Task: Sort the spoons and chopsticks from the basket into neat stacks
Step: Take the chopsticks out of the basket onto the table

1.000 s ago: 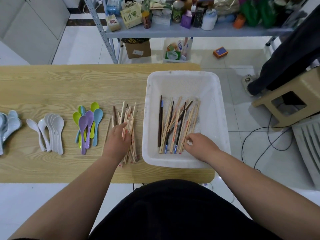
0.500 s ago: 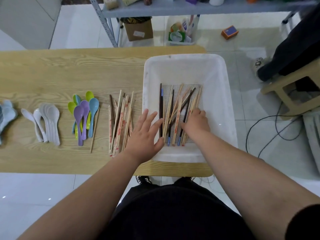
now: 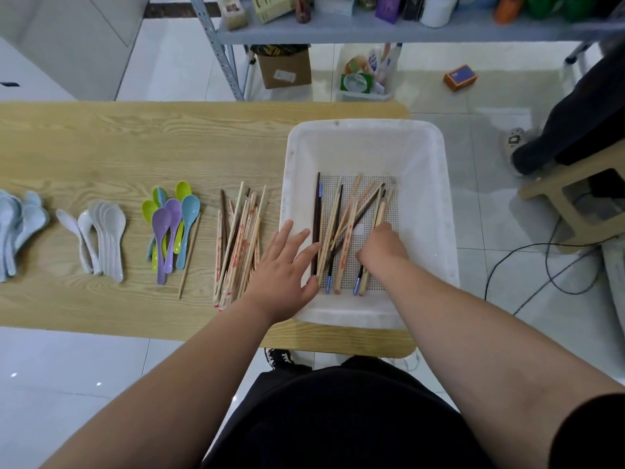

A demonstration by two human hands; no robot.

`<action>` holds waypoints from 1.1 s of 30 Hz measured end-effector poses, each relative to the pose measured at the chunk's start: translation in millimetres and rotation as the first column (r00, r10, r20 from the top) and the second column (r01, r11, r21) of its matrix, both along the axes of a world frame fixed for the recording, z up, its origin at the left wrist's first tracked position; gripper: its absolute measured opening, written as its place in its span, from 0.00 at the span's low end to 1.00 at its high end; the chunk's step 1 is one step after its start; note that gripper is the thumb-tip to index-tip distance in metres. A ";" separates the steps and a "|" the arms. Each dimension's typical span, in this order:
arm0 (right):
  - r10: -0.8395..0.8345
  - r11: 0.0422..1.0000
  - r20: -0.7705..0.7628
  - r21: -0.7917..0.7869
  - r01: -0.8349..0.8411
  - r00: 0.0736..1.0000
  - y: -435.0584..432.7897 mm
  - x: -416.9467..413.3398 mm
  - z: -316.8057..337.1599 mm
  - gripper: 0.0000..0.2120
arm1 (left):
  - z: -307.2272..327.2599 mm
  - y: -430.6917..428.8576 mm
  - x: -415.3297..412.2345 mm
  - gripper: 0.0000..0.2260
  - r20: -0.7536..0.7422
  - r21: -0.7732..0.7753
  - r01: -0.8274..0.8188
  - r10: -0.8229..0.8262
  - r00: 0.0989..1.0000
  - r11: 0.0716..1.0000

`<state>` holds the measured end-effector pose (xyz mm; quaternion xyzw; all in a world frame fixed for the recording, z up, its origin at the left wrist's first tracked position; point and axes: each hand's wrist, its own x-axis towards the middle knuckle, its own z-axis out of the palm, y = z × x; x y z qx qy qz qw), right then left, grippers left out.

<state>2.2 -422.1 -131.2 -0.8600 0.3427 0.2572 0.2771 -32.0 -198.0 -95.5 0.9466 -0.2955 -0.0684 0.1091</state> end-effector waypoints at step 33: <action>-0.117 0.911 0.451 0.404 -0.085 0.885 170.0 24.5 116.6 0.08 | -32.3 201.6 6.7 0.28 -0.261 0.066 -0.229 0.239 0.935 0.971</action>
